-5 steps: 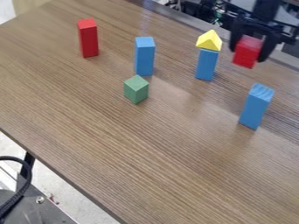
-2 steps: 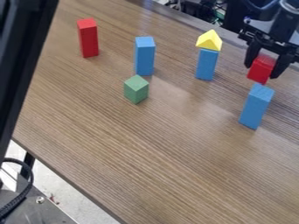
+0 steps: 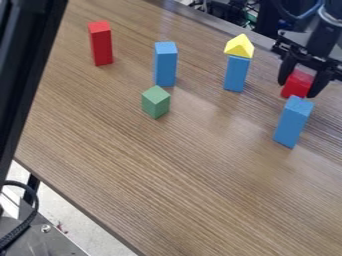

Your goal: Put the red square block between two blue blocks

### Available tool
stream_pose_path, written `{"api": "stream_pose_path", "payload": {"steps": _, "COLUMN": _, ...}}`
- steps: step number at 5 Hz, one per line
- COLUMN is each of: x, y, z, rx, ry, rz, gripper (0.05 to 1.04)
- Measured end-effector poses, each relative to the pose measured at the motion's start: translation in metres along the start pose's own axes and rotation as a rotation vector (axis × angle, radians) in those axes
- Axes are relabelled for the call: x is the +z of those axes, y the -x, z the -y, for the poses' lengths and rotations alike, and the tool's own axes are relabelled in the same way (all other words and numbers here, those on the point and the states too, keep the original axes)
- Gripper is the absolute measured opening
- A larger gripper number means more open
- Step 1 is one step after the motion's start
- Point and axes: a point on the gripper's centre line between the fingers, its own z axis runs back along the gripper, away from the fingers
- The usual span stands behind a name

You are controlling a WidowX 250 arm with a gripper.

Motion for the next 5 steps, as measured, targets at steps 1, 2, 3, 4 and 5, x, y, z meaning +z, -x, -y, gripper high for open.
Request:
{"api": "stream_pose_path", "payload": {"steps": 1, "x": 0.012, "y": 0.001, "z": -0.001, "rx": 0.007, "ry": 0.015, "rz": 0.024, "gripper": 0.590}}
{"api": "stream_pose_path", "payload": {"steps": 2, "x": 0.023, "y": 0.004, "z": -0.004, "rx": 0.011, "ry": 0.026, "rz": 0.047, "gripper": 0.590}}
{"api": "stream_pose_path", "payload": {"steps": 3, "x": 0.023, "y": 0.003, "z": -0.004, "rx": 0.012, "ry": 0.028, "rz": 0.053, "gripper": 0.590}}
{"api": "stream_pose_path", "payload": {"steps": 4, "x": 0.023, "y": 0.001, "z": -0.005, "rx": 0.027, "ry": 0.018, "rz": 0.067, "gripper": 0.590}}
{"api": "stream_pose_path", "payload": {"steps": 5, "x": 0.019, "y": 0.003, "z": -0.007, "rx": 0.028, "ry": 0.004, "rz": 0.062, "gripper": 0.590}}
